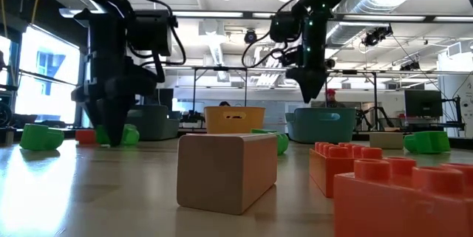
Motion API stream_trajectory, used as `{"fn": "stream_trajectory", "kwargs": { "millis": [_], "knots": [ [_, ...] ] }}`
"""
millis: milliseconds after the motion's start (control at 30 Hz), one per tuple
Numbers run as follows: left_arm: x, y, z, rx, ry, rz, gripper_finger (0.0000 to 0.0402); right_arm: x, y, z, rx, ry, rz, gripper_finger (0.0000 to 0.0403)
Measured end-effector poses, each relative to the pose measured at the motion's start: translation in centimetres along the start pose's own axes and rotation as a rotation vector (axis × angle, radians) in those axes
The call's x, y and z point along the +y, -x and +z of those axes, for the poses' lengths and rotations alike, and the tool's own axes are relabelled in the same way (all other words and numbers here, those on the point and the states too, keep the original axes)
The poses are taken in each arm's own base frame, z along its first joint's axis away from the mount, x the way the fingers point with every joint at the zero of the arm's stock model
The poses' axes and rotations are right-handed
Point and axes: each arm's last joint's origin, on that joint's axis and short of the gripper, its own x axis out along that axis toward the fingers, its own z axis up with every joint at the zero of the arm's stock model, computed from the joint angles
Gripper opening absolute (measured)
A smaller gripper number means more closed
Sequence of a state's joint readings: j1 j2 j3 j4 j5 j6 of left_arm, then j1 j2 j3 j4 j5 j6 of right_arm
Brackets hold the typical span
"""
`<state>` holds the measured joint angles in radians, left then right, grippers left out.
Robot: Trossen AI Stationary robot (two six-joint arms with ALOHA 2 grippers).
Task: Sort & place blocks by color
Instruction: Put the green game piece into the dark blue bin
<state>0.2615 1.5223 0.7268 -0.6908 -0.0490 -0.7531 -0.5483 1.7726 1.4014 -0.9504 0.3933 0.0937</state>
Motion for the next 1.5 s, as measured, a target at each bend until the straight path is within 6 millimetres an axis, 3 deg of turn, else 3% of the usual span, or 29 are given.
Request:
{"fn": "stream_trajectory", "kwargs": {
  "millis": [233, 433, 733, 967, 1167, 1500],
  "knots": [
    [-0.1, 0.5, 0.1, -0.026, -0.077, -0.02, 0.0125, 0.6, 3.3, -0.9, -0.058, -0.005, 0.062, 0.0199],
    [-0.7, 2.7, 1.0, -0.118, -0.141, -0.068, 0.0096, 1.5, 5.5, -1.9, -0.066, 0.046, 0.17, 0.0199],
    [-0.3, 5.8, 2.1, -0.283, -0.161, -0.069, 0.0027, 3.3, 6.4, -3.0, -0.011, 0.116, 0.253, 0.0199],
    [0.5, 6.2, 2.6, -0.299, -0.13, -0.067, 0.0019, 4.3, 6.9, -3.5, 0.002, 0.137, 0.259, 0.0199],
    [0.6, 6.2, 2.7, -0.298, -0.207, -0.06, 0.0052, 4.8, 7.1, -3.7, 0.001, 0.153, 0.263, 0.0199],
    [0.4, 6.2, 2.7, -0.293, -0.219, -0.087, 0.0164, 5.0, 7.2, -3.7, 0.001, 0.139, 0.261, 0.0199]
  ]
}}
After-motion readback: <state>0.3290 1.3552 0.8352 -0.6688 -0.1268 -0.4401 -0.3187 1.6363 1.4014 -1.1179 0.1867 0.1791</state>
